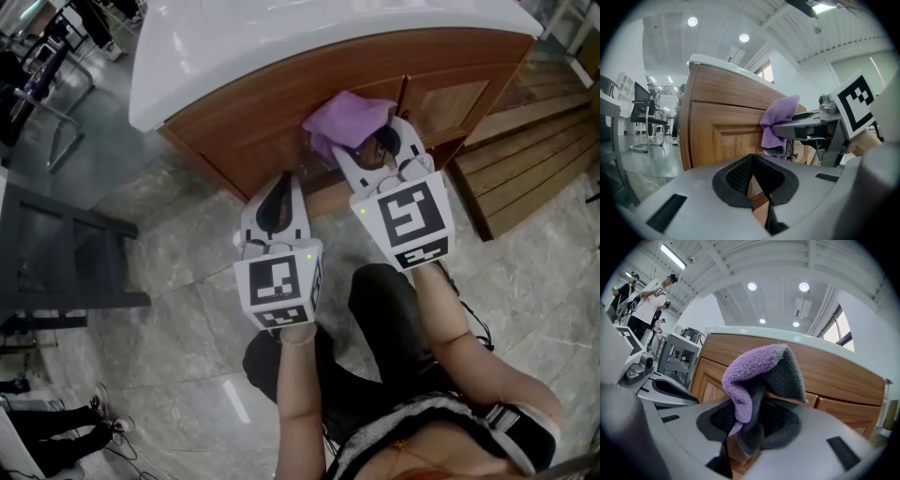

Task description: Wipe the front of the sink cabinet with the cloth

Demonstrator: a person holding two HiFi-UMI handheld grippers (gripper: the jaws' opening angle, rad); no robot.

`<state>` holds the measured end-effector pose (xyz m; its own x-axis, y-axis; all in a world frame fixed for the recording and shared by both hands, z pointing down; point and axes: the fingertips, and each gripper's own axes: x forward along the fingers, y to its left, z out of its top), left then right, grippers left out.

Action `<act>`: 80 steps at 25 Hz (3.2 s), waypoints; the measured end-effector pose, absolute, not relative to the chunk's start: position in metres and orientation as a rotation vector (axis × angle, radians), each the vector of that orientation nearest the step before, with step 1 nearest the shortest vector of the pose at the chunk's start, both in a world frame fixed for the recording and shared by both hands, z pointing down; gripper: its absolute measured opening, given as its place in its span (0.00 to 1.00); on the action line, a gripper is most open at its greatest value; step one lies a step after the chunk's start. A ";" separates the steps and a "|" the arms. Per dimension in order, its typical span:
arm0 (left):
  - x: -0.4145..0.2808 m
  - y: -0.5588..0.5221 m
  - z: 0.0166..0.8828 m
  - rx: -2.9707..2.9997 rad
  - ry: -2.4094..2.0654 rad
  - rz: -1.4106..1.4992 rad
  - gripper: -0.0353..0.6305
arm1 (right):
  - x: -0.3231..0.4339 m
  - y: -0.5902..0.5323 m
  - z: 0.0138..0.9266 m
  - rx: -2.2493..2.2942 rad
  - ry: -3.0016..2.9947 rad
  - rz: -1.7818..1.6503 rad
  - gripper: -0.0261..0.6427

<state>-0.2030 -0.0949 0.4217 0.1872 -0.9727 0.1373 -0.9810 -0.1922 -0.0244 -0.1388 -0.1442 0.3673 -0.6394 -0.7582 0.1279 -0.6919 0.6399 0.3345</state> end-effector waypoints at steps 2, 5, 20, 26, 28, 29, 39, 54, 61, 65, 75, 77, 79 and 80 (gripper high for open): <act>-0.202 -0.096 0.421 2.370 -1.948 0.187 0.05 | -0.133 -0.147 0.367 1.190 -2.592 -0.373 0.30; -0.200 -0.097 0.421 2.376 -1.941 0.189 0.05 | -0.123 -0.151 0.367 1.213 -2.573 -0.370 0.30; -0.190 -0.098 0.427 2.407 -1.902 0.218 0.05 | -0.081 -0.169 0.368 1.329 -2.522 -0.317 0.31; -0.193 -0.097 0.427 2.401 -1.899 0.195 0.05 | -0.081 -0.169 0.368 1.333 -2.531 -0.324 0.31; -0.194 -0.096 0.427 2.398 -1.896 0.192 0.05 | -0.081 -0.169 0.367 1.335 -2.534 -0.326 0.31; -0.194 -0.096 0.427 2.397 -1.896 0.193 0.05 | -0.081 -0.169 0.367 1.339 -2.534 -0.327 0.31; -0.204 -0.085 0.425 2.364 -1.904 0.180 0.05 | -0.085 -0.160 0.370 1.332 -2.560 -0.298 0.31; -0.256 -0.063 0.431 2.221 -2.023 0.185 0.05 | -0.191 -0.101 0.405 0.955 -2.722 -0.243 0.31; -0.278 -0.056 0.436 2.149 -2.076 0.182 0.06 | -0.243 -0.083 0.425 0.821 -2.710 -0.324 0.31; -0.289 -0.052 0.439 2.116 -2.090 0.188 0.06 | -0.264 -0.078 0.434 0.783 -2.724 -0.322 0.31; -0.290 -0.054 0.441 2.119 -2.074 0.173 0.05 | -0.272 -0.082 0.441 0.803 -2.716 -0.369 0.31; -0.288 -0.056 0.441 2.126 -2.069 0.172 0.06 | -0.270 -0.083 0.441 0.800 -2.713 -0.366 0.31; -0.284 -0.058 0.441 2.134 -2.062 0.174 0.05 | -0.268 -0.085 0.442 0.802 -2.707 -0.369 0.31; -0.282 -0.059 0.441 2.139 -2.058 0.175 0.06 | -0.266 -0.085 0.443 0.804 -2.704 -0.368 0.31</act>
<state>-0.2823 -0.0593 0.4409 0.0418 -0.9789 0.2001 -0.9986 -0.0345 0.0400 -0.2662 -0.0853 0.4430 -0.8002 -0.5631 0.2066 -0.4873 0.8111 0.3235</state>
